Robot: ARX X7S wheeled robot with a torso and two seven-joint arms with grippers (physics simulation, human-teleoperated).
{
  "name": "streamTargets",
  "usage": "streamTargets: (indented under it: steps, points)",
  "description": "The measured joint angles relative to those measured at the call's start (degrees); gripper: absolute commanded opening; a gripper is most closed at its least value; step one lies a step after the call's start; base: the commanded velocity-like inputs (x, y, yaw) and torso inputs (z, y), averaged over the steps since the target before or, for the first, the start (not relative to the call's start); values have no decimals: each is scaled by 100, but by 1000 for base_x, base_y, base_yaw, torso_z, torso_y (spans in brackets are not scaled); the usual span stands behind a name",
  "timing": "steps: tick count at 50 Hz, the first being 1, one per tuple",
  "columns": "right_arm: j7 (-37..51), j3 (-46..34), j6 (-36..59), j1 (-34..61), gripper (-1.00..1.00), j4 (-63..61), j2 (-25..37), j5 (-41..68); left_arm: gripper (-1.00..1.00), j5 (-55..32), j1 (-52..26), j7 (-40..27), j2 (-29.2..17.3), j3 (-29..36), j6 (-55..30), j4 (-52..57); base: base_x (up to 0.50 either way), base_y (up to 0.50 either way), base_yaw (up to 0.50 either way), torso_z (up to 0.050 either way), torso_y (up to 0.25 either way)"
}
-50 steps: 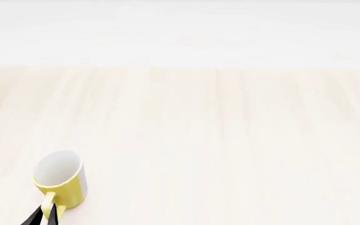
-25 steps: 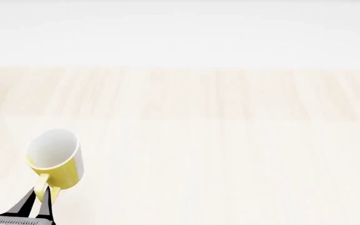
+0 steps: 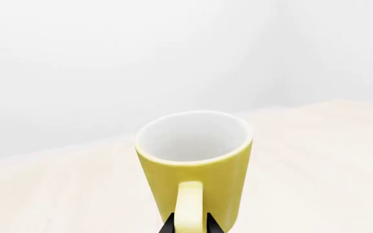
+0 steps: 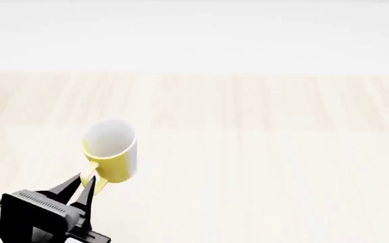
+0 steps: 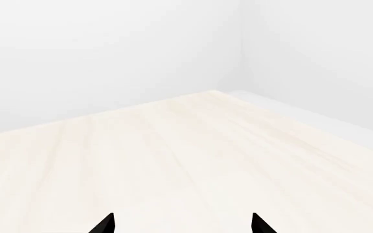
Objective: Put the yellow and white mug to the front of the white mug.
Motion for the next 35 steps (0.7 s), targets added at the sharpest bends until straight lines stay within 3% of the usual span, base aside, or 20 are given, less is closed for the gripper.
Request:
streamTargets:
  steps: [21, 35]
  points:
    - [34, -60, -4, 26, 100, 40, 44, 11, -100, -454, -765, 1421, -106, 342, 24, -601, 0, 0, 0, 0, 0]
    - [65, -94, -12, 23, 100, 40, 69, 18, -100, -1183, -1057, 2629, -298, 468, -408, -653, 0, 0, 0, 0, 1]
